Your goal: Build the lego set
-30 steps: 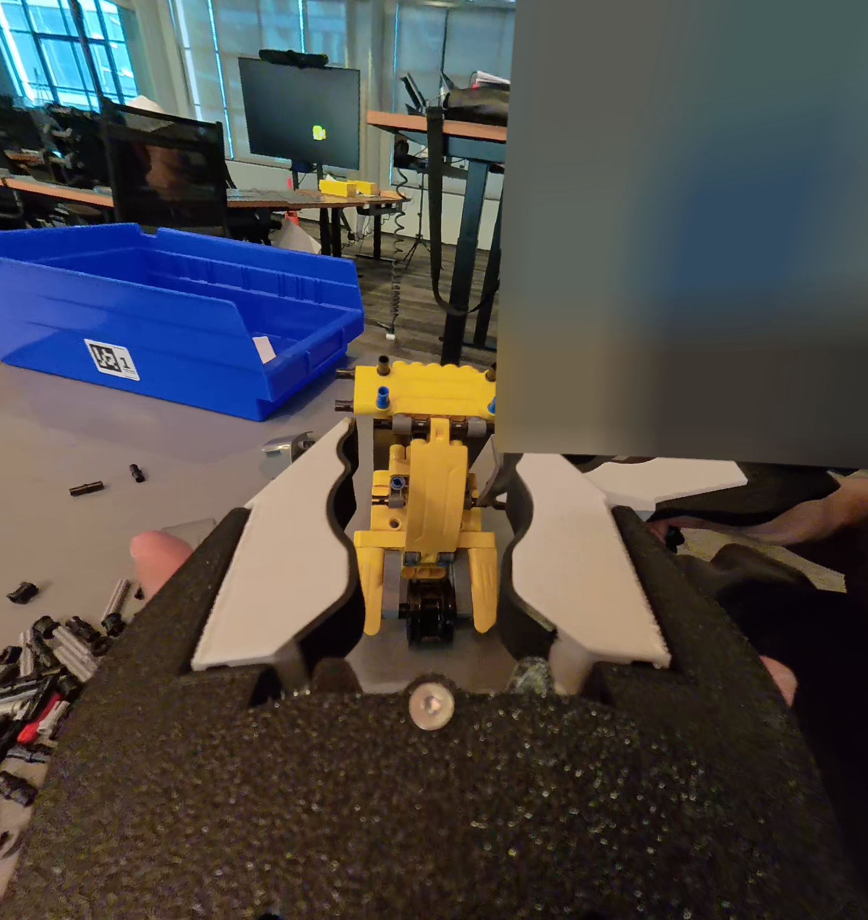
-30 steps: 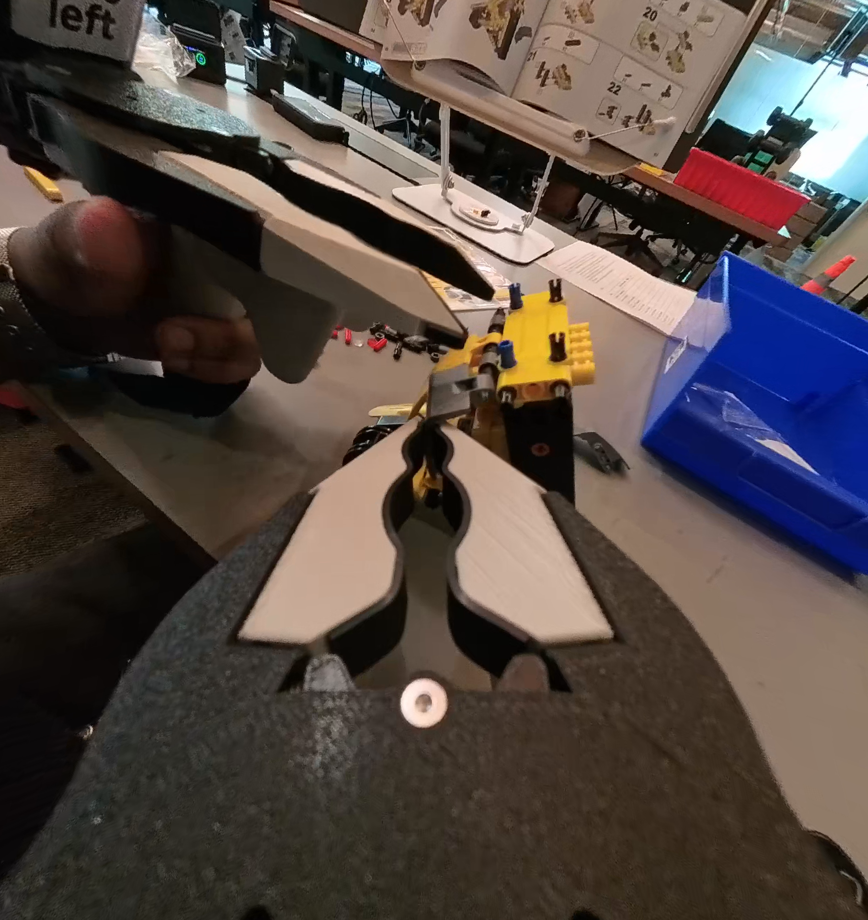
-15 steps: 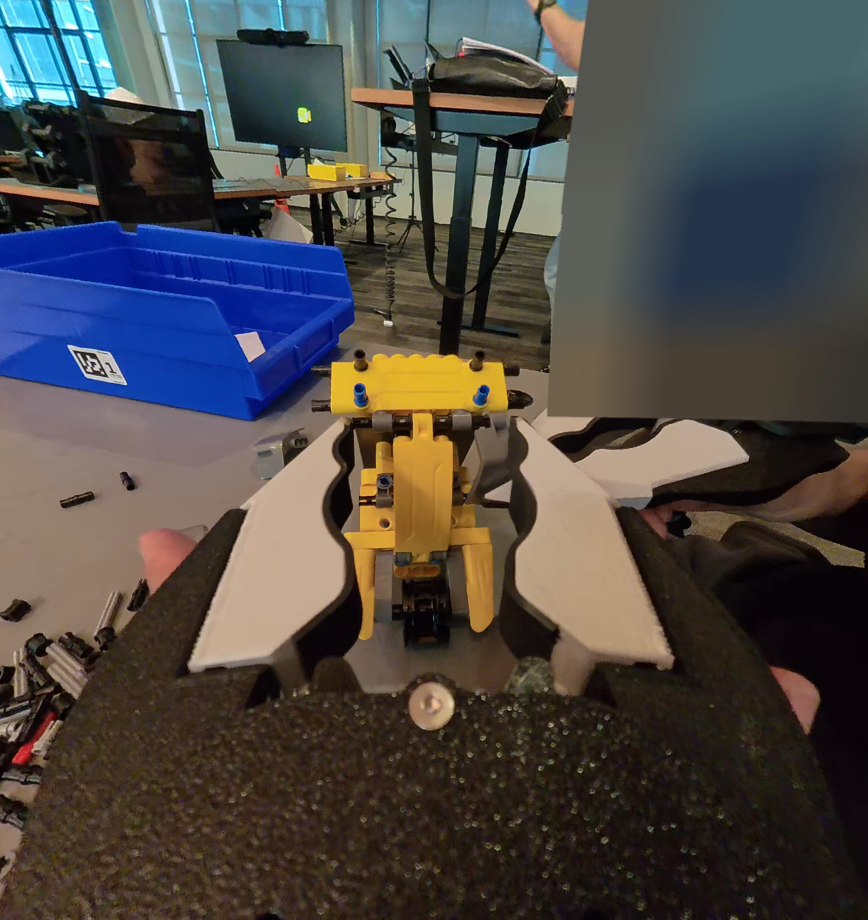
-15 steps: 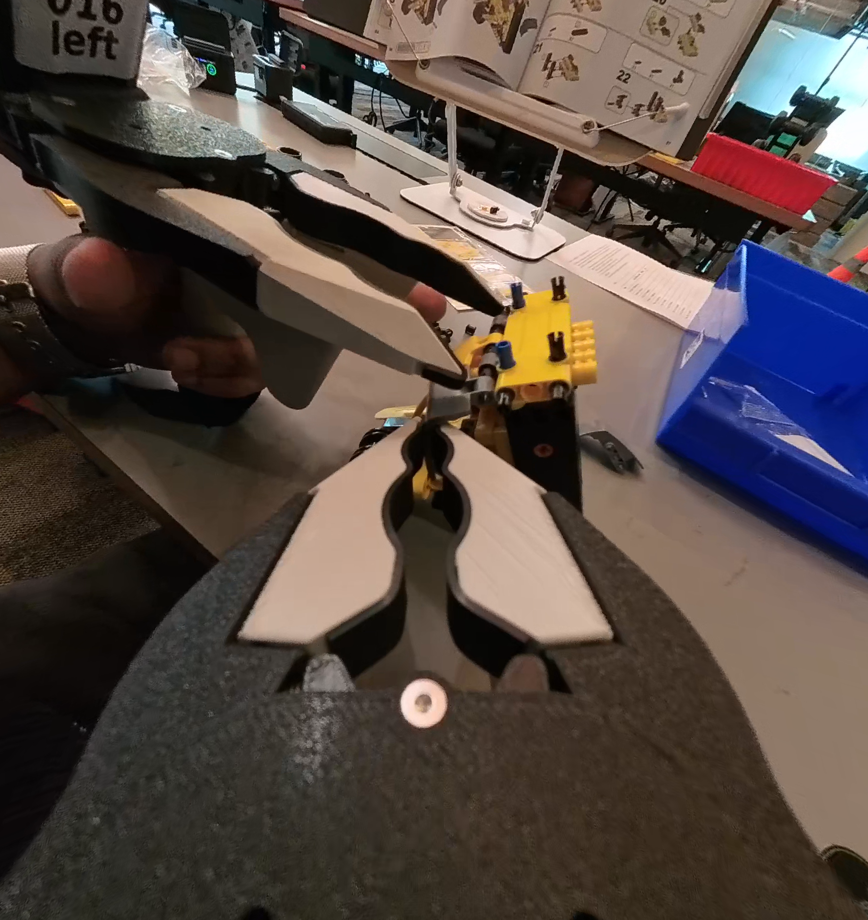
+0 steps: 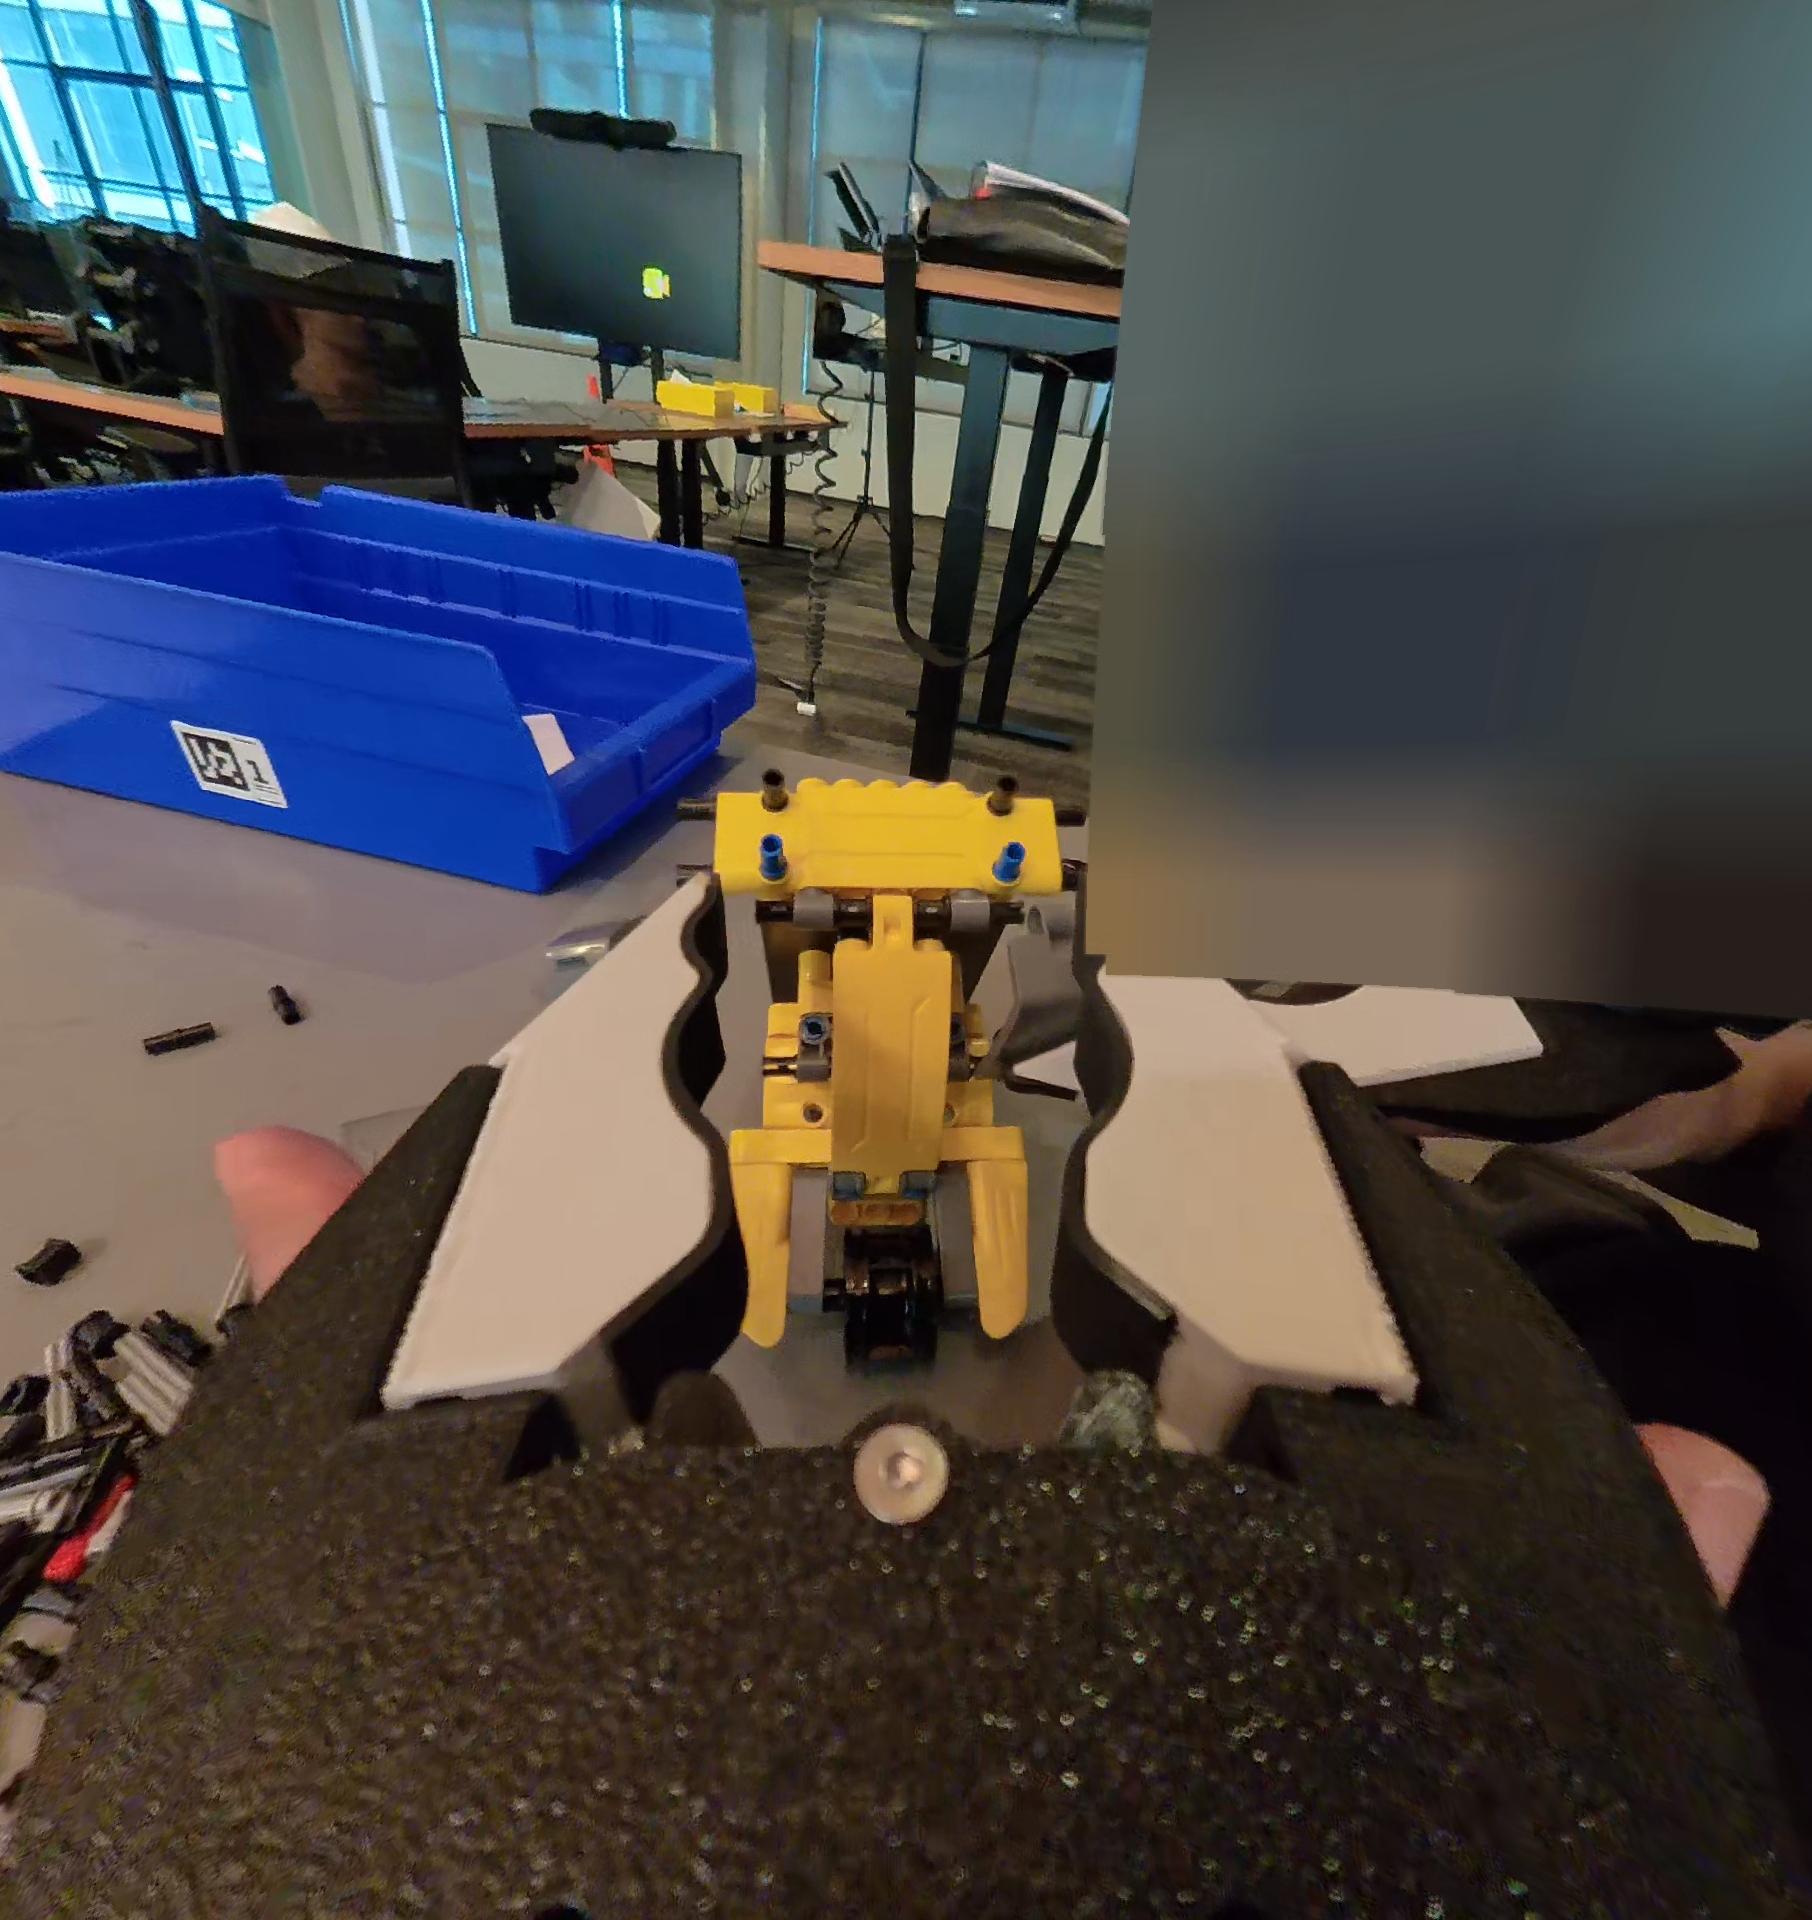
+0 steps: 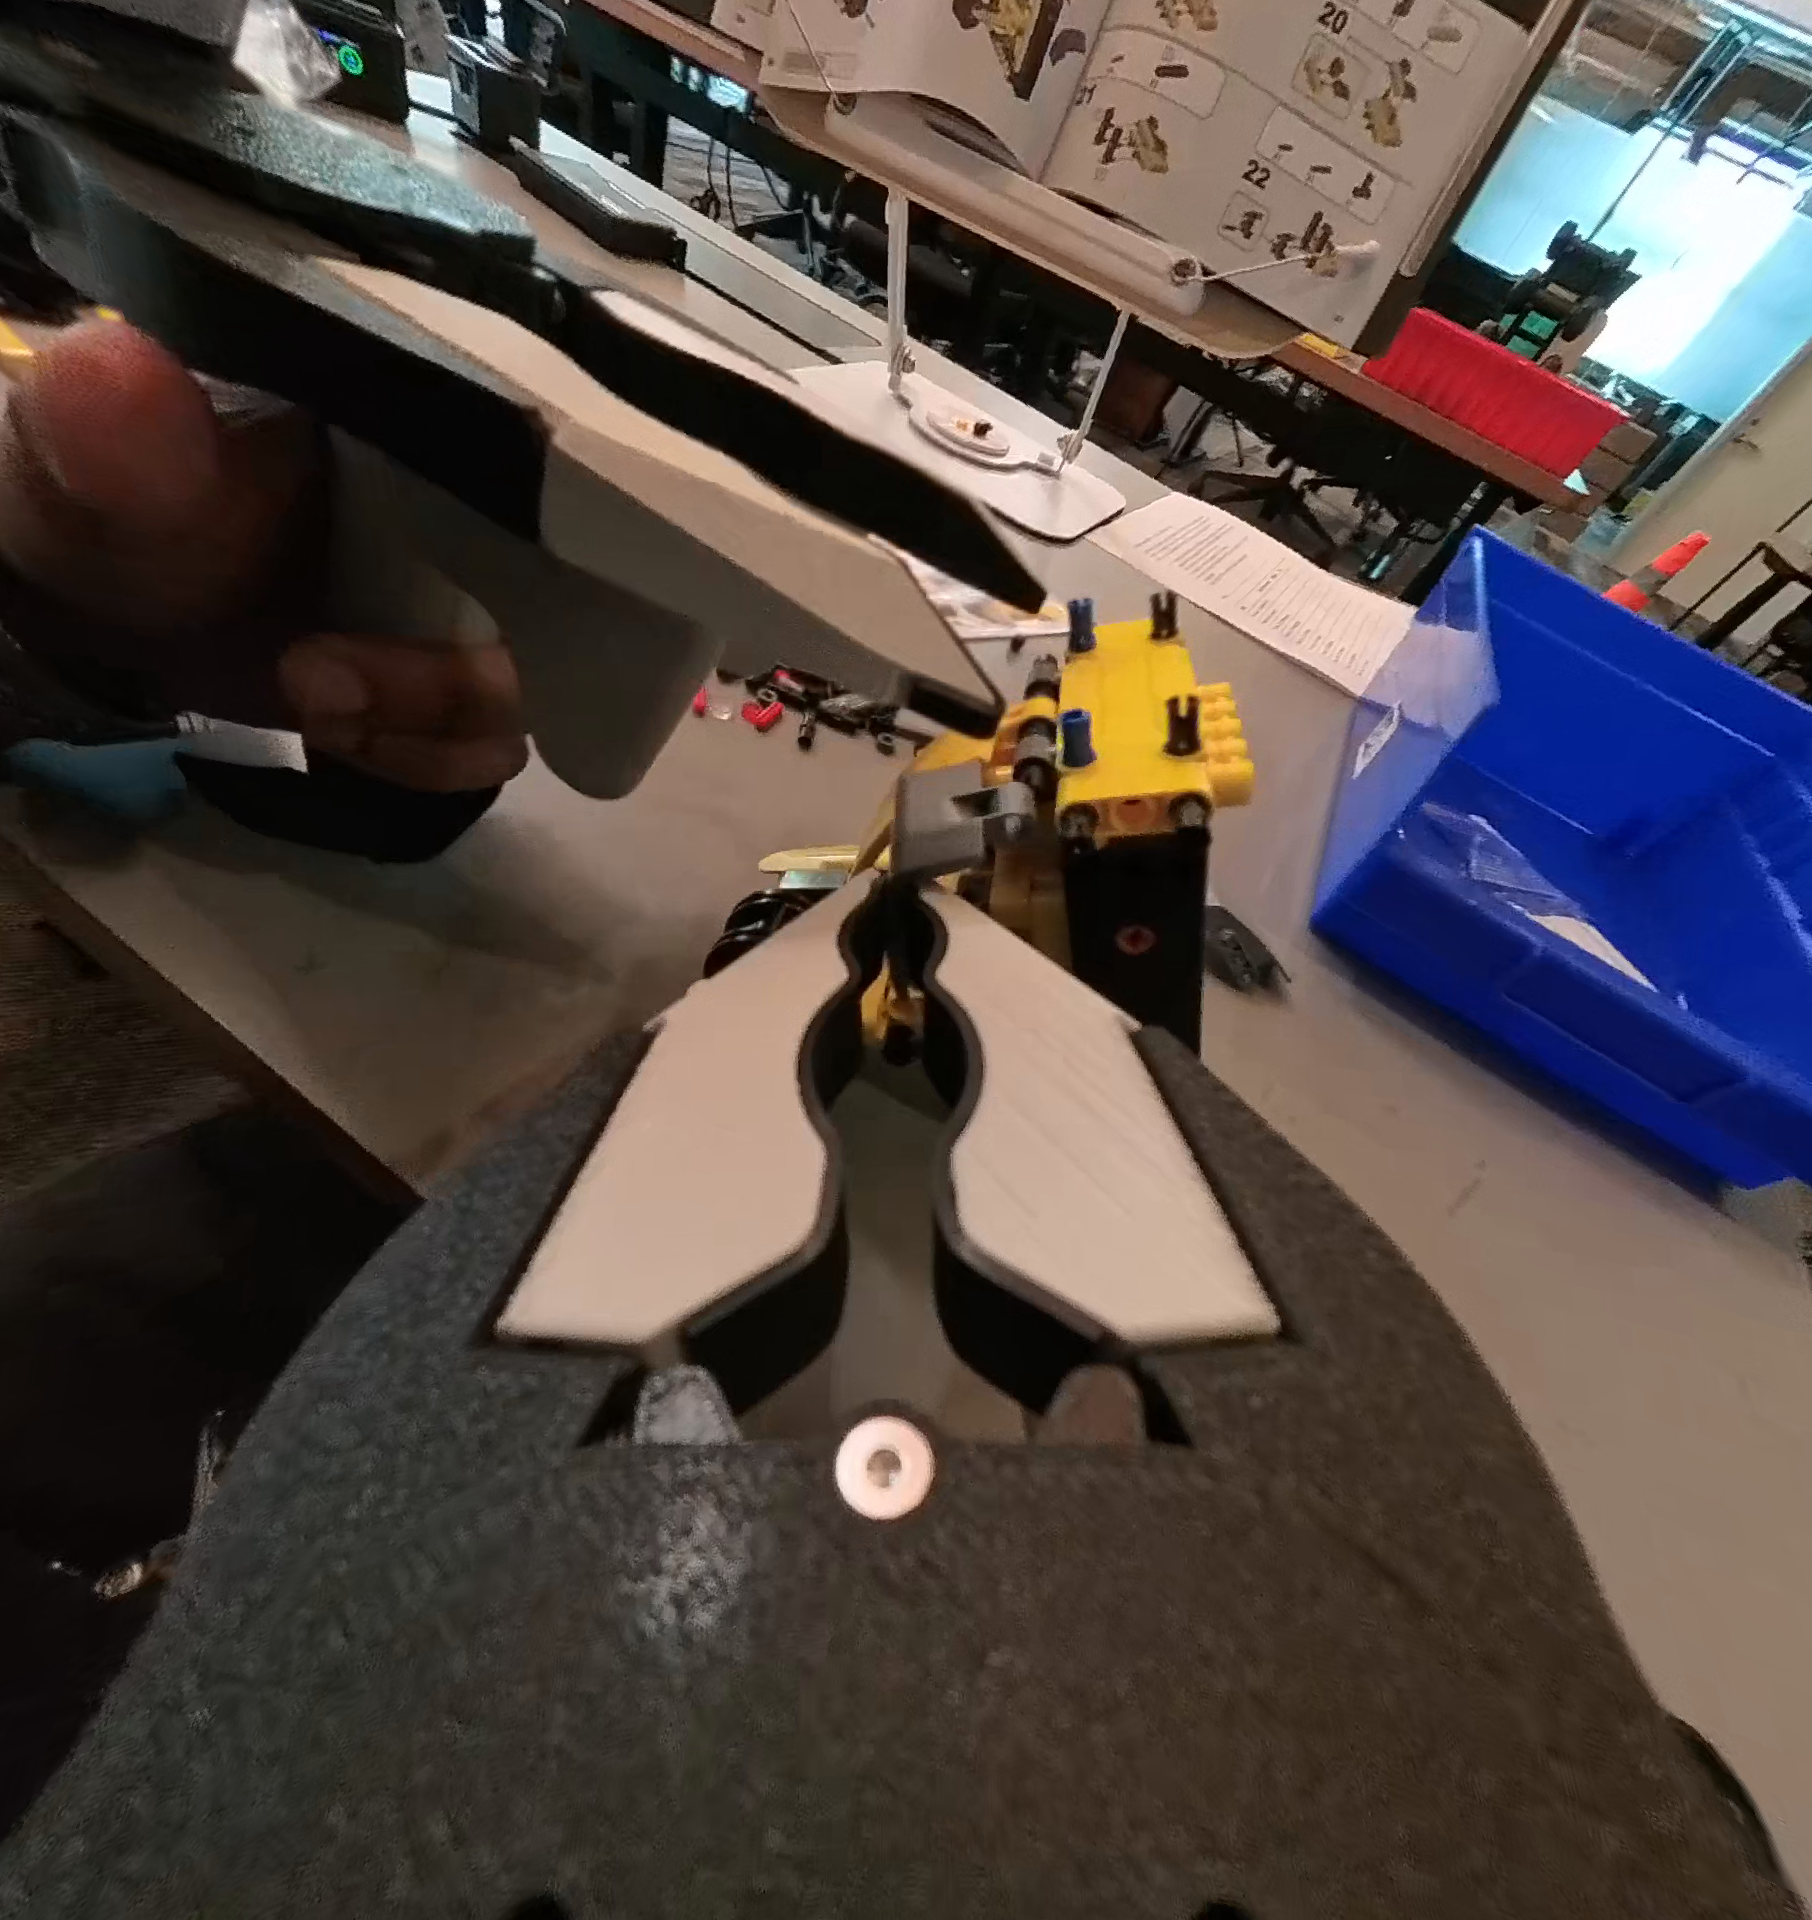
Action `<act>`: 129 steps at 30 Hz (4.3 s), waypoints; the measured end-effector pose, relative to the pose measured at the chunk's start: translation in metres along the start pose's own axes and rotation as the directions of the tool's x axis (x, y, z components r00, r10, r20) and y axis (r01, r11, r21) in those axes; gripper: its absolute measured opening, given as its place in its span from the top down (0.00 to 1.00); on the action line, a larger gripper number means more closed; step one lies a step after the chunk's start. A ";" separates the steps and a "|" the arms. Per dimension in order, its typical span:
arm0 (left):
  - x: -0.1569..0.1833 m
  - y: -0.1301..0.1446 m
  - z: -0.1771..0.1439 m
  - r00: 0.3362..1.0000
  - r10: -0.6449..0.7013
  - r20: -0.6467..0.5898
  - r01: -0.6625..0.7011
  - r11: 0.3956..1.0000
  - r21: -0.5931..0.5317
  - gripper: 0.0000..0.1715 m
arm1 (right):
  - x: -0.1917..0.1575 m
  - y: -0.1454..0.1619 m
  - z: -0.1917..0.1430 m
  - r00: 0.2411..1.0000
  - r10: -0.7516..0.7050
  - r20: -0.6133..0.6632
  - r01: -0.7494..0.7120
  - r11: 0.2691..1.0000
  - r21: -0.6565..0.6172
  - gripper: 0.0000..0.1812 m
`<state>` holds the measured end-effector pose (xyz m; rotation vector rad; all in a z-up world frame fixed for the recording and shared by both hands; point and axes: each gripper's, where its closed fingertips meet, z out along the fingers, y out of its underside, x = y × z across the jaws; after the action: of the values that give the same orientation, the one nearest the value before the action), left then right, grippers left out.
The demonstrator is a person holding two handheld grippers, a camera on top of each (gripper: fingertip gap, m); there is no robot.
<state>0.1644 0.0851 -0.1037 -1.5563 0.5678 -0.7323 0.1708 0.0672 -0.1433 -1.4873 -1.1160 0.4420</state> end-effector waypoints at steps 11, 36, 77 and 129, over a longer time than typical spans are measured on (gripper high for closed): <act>0.002 0.012 0.009 0.999 0.031 -0.027 -0.034 0.995 -0.096 0.60 | 0.001 0.001 0.002 0.998 0.056 -0.012 -0.056 0.998 -0.013 0.99; 0.004 0.014 0.008 0.997 0.039 -0.061 -0.048 0.986 -0.161 0.61 | 0.000 0.002 0.003 0.999 0.035 0.018 -0.035 0.998 -0.044 0.98; -0.004 0.012 0.008 0.999 0.045 0.019 -0.042 0.990 -0.136 0.65 | -0.002 0.003 0.008 0.999 0.028 0.043 -0.028 0.999 -0.019 0.97; 0.002 0.040 -0.007 0.983 0.091 0.162 -0.050 0.970 -0.238 0.58 | 0.051 0.026 0.007 0.822 -0.104 0.560 0.091 0.994 0.052 0.55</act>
<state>0.1630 0.0747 -0.1425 -1.7876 0.5932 -0.4829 0.1998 0.1157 -0.1532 -1.2988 -1.6365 0.8568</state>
